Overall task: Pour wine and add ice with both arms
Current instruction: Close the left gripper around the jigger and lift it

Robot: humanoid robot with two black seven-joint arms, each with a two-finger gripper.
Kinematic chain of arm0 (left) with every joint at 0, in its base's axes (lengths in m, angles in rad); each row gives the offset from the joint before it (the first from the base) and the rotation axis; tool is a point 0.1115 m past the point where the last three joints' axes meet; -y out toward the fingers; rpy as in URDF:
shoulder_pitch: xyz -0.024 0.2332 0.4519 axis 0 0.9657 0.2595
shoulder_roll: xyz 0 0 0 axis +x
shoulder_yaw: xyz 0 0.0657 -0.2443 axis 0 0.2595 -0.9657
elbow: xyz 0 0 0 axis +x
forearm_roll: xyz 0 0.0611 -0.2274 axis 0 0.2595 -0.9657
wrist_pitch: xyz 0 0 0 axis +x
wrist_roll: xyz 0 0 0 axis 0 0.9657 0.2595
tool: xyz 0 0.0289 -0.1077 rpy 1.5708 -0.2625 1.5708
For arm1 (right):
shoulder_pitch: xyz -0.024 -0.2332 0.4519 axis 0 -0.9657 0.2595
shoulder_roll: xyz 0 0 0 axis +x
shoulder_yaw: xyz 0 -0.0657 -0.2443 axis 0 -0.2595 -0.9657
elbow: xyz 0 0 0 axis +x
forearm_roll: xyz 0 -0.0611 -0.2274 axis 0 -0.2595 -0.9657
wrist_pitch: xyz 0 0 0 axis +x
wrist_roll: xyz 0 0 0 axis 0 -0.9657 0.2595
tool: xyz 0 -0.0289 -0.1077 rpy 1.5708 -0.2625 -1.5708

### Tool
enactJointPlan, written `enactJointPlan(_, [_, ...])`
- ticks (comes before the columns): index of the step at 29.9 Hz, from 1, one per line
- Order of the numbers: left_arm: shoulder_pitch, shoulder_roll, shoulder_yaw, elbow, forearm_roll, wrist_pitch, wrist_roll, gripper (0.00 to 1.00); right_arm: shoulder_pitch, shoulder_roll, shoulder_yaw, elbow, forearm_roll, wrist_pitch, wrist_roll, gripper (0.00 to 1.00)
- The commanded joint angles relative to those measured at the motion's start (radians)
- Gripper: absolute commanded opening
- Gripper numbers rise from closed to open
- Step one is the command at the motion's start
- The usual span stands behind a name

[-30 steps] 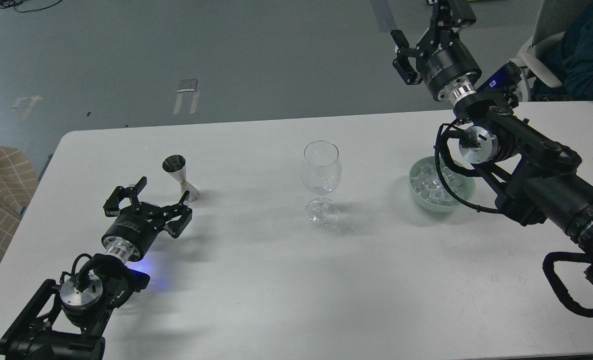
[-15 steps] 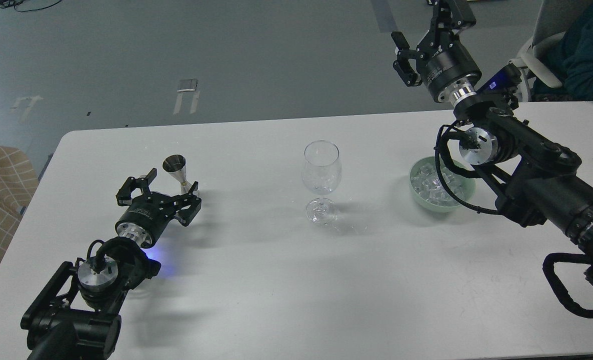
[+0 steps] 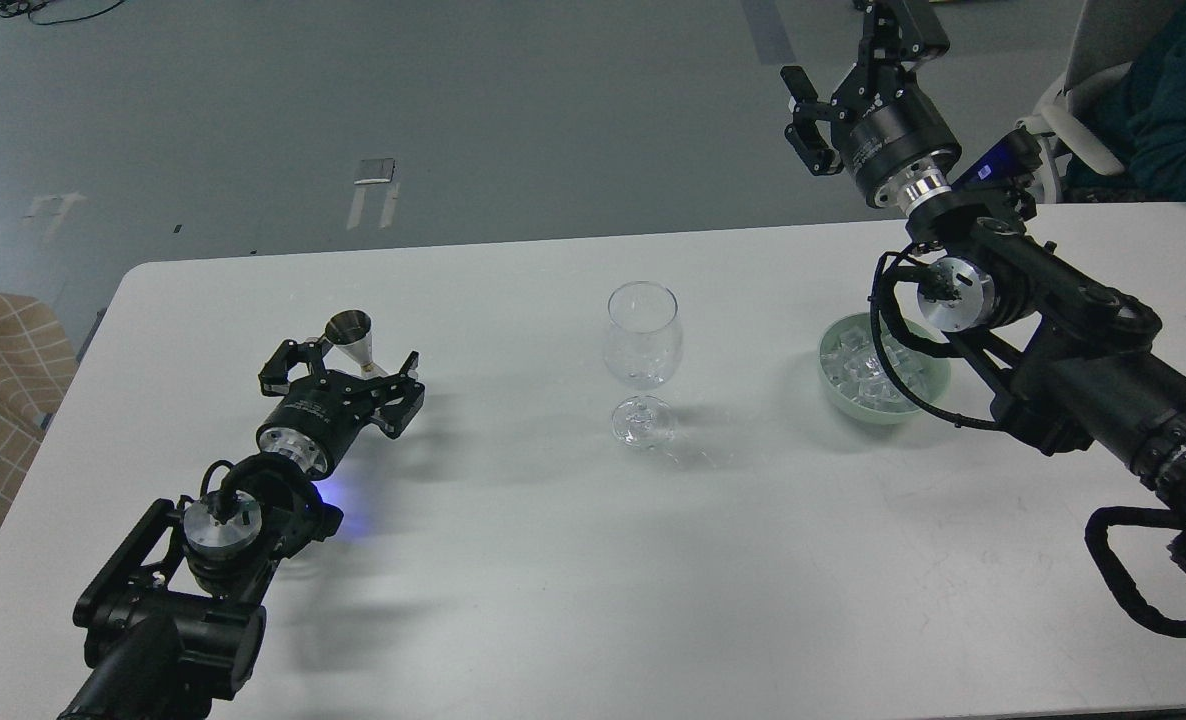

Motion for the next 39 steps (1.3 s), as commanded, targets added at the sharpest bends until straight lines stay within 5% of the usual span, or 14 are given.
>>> enactJointPlan(1, [-0.01, -0.008, 0.002, 0.015, 0.0, 0.011, -0.01, 0.82, -0.001, -0.002, 0.001, 0.0, 0.0, 0.0, 0.0, 1.0])
enactJointPlan(9, [-0.029, -0.014, 0.005, 0.018, 0.003, 0.037, -0.014, 0.44, -0.005, 0.0, 0.001, 0.0, 0.0, 0.0, 0.0, 1.0])
enactJointPlan(13, [-0.026, -0.016, 0.005, 0.018, 0.037, 0.028, -0.028, 0.15, -0.005, 0.0, 0.001, 0.0, 0.0, -0.001, 0.0, 1.0])
enactJointPlan(21, [-0.029, -0.013, 0.0, 0.023, 0.04, 0.025, -0.028, 0.0, -0.003, -0.002, 0.001, 0.0, 0.0, -0.001, 0.0, 1.0])
enactJointPlan(27, [-0.035, -0.011, -0.004, 0.005, 0.04, 0.016, -0.054, 0.0, -0.003, -0.002, 0.001, 0.0, 0.0, 0.0, 0.0, 1.0])
enactJointPlan(39, [-0.066, 0.079, 0.006, -0.239, 0.04, 0.129, -0.04, 0.0, -0.027, -0.028, 0.0, 0.002, 0.0, 0.0, 0.0, 1.0])
